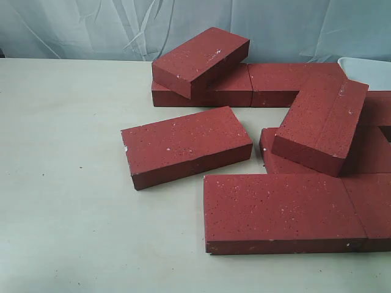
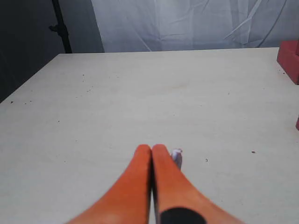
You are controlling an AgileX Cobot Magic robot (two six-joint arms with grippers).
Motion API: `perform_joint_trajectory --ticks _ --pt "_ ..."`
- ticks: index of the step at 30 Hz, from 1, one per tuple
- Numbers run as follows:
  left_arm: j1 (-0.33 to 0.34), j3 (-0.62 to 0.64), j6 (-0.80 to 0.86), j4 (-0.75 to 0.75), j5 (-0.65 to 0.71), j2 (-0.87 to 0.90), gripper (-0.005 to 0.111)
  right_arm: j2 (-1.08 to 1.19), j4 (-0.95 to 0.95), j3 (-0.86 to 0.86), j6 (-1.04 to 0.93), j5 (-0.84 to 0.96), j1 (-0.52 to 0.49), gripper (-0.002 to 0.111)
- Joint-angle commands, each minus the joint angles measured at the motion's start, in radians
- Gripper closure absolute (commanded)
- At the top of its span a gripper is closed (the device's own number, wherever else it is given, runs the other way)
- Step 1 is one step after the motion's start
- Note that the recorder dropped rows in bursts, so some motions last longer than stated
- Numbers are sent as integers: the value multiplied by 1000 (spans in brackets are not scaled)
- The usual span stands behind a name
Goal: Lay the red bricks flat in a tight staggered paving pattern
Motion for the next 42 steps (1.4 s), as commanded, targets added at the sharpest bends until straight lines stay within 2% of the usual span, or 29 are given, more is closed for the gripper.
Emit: perform_joint_trajectory --ticks 1,20,33,37,42 --pt "1 1 0 0 -13 -6 107 -6 4 2 -3 -14 -7 109" --pt "1 1 0 0 -13 -6 107 -6 -4 2 -3 -33 -7 109" --pt "1 1 0 0 -13 -6 107 -6 -4 2 -3 -695 -7 109" --pt "1 1 0 0 -13 -6 107 -6 -4 2 -3 -825 -7 109" --pt "1 1 0 0 -13 -6 107 -6 -4 2 -3 -864 -7 109"
